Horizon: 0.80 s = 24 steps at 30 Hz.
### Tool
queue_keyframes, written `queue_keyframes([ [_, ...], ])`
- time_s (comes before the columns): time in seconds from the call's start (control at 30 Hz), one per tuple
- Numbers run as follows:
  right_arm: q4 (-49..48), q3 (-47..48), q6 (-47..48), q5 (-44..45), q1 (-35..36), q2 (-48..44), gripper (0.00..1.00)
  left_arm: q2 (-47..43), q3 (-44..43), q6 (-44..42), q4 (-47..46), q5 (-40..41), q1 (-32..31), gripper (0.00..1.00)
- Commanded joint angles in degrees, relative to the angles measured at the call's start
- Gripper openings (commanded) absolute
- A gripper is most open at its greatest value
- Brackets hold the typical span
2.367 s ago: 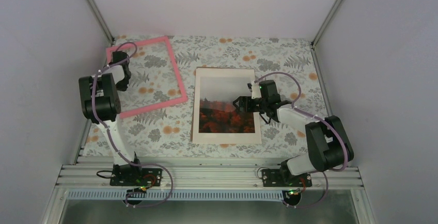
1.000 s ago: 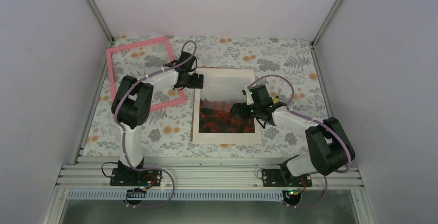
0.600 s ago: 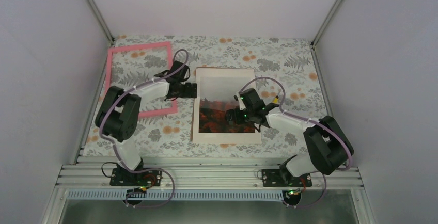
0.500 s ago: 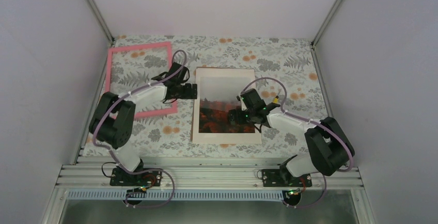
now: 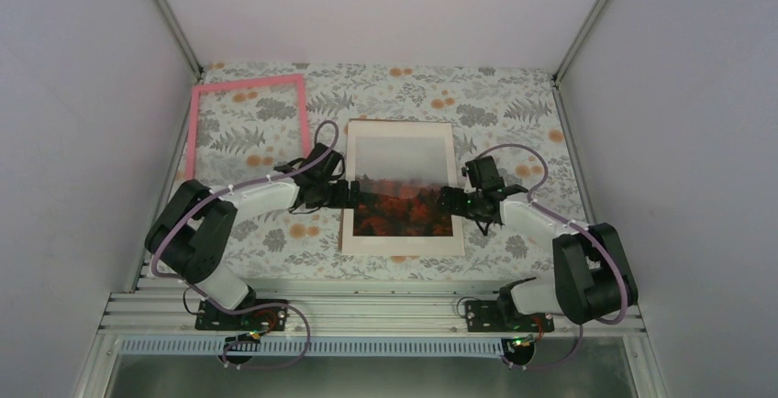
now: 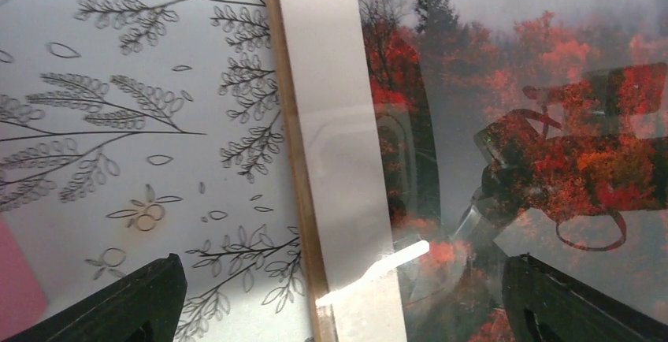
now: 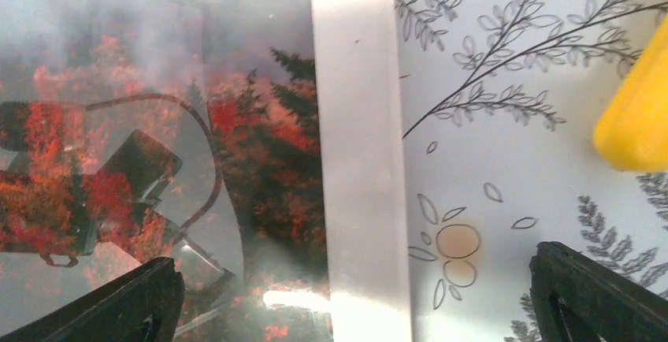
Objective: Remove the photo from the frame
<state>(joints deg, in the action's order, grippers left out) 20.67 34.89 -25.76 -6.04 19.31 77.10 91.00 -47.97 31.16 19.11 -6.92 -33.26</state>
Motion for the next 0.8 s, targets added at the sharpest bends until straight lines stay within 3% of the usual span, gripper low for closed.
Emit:
queue_keyframes([
  [0.0, -2.26, -0.13, 0.54, -4.3, -1.28, 1.23, 1.0, 1.47, 1.25, 2.09, -4.26, -3.46, -0.77, 1.0],
  [0.37, -7.17, 5.54, 2.58, -10.11, -1.29, 10.03, 1.0, 8.36, -3.33, 3.91, -8.19, -7.79, -1.99, 1.0],
  [0.77, -6.23, 24.3, 6.87, -6.01, -3.2, 25.63, 1.0, 20.62, -22.29, -0.34, -3.36, -2.6, 0.39, 1.0],
])
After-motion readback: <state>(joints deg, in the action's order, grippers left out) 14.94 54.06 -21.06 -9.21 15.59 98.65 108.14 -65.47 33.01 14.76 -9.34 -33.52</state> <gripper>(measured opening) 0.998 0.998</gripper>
